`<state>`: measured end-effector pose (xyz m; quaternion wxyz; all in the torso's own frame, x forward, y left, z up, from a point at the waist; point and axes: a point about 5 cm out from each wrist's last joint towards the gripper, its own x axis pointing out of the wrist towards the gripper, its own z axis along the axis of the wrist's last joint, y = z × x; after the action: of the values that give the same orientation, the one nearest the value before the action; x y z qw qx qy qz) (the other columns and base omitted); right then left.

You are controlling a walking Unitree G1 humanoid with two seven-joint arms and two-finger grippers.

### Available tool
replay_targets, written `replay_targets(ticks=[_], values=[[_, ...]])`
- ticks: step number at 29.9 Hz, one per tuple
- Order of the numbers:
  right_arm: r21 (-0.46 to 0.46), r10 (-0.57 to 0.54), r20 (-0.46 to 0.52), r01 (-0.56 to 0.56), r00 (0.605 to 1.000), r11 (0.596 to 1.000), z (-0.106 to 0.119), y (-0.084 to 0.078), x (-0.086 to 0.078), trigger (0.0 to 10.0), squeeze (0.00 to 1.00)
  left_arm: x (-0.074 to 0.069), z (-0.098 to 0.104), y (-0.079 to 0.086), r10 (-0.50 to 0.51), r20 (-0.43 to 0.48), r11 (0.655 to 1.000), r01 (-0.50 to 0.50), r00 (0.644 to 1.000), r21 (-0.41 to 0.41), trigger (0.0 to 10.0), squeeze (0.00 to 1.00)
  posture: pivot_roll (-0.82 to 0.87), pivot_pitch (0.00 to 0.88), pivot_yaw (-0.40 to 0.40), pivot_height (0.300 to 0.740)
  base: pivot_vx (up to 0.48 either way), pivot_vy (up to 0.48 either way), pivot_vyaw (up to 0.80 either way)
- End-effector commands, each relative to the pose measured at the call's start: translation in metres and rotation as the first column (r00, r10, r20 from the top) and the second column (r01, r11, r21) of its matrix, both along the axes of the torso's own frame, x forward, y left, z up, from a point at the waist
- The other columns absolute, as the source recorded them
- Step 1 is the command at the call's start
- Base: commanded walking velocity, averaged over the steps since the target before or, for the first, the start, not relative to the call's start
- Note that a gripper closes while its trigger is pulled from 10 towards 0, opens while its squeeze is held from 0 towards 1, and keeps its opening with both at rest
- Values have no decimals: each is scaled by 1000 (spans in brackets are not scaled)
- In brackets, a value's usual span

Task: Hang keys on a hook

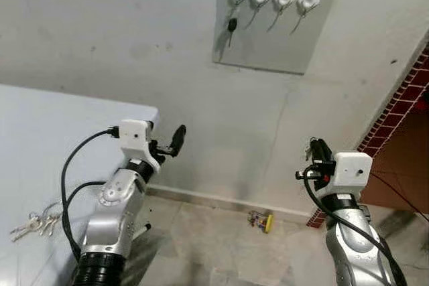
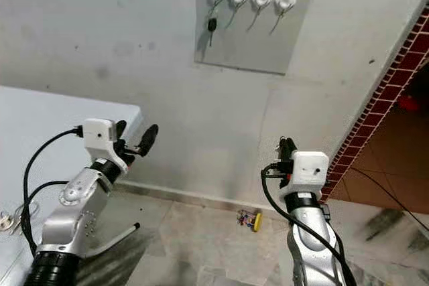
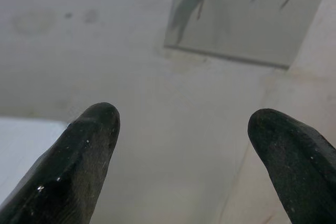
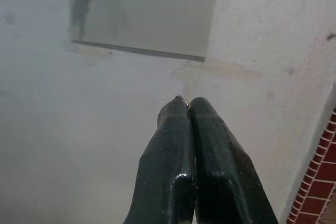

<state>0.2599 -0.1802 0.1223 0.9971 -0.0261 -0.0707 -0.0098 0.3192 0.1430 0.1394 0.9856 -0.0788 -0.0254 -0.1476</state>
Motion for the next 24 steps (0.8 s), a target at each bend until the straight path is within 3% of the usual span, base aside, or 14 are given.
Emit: replay_targets(ticks=[1, 24], values=[[7, 2, 38, -2, 999, 1000, 8, 0, 1, 10000, 0, 3, 7, -2, -7, 12, 1000, 7, 1000, -6, 10000, 0, -11, 0, -41, 740, 450, 0, 0], [11, -12, 48, 12, 999, 1000, 10, 0, 4, 10000, 0, 7, 10, -8, -20, 13, 1000, 20, 1000, -18, 10000, 0, -16, 0, -34, 740, 446, 0, 0]])
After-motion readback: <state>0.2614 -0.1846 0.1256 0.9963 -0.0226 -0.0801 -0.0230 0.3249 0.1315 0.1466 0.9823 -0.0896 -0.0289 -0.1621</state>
